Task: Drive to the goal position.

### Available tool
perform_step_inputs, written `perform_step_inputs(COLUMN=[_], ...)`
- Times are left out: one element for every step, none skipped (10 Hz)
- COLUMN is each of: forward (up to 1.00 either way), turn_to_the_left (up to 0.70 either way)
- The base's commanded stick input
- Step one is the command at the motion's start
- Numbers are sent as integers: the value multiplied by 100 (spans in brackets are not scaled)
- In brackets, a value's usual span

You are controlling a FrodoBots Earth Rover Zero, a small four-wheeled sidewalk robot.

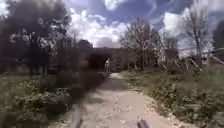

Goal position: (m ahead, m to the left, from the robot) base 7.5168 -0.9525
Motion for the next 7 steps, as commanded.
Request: perform_step_inputs(forward=[100, 100, 100, 100, 100, 100, 100], turn_to_the_left=[-16, -21, -27, -22, -17, -11, -6])
